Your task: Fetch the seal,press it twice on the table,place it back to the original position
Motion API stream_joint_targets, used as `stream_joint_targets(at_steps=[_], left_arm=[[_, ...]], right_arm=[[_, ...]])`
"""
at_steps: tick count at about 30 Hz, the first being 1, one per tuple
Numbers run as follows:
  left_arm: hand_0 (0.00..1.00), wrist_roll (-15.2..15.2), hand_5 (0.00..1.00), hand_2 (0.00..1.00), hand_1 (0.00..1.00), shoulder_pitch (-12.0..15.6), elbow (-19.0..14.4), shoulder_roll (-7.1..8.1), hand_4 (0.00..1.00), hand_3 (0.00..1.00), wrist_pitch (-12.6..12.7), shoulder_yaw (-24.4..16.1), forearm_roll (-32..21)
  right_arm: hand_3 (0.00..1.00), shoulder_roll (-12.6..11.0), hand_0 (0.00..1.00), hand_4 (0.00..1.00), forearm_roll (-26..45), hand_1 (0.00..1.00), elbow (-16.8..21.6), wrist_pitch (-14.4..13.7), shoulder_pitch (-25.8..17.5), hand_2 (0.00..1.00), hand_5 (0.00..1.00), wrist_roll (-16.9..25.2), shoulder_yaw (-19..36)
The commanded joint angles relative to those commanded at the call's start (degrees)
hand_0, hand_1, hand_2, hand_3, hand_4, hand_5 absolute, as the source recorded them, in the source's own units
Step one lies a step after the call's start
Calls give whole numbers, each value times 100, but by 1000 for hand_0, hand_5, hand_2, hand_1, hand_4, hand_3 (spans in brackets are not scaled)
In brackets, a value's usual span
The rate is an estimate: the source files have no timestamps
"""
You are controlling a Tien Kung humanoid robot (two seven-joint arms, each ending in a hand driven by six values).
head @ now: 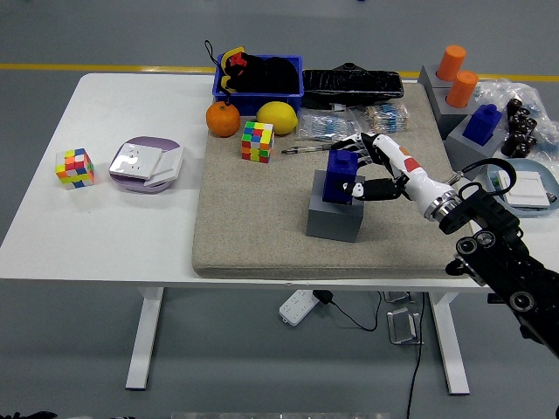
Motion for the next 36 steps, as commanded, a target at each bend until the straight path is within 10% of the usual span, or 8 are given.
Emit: stream_joint_targets(at_steps=[15,36], left_arm=[[820,1,408,790,817,16,2,1,807,836,0,0,17],[820,7,409,790,816,19,-8,-8,807,835,-1,-24,82]], right_arm=[[370,-392,480,656,-98,393,446,41,-426,365,2,-40,1025],[365,-340,482,652,-122,390,-838,-83,-702,362,2,82,991]])
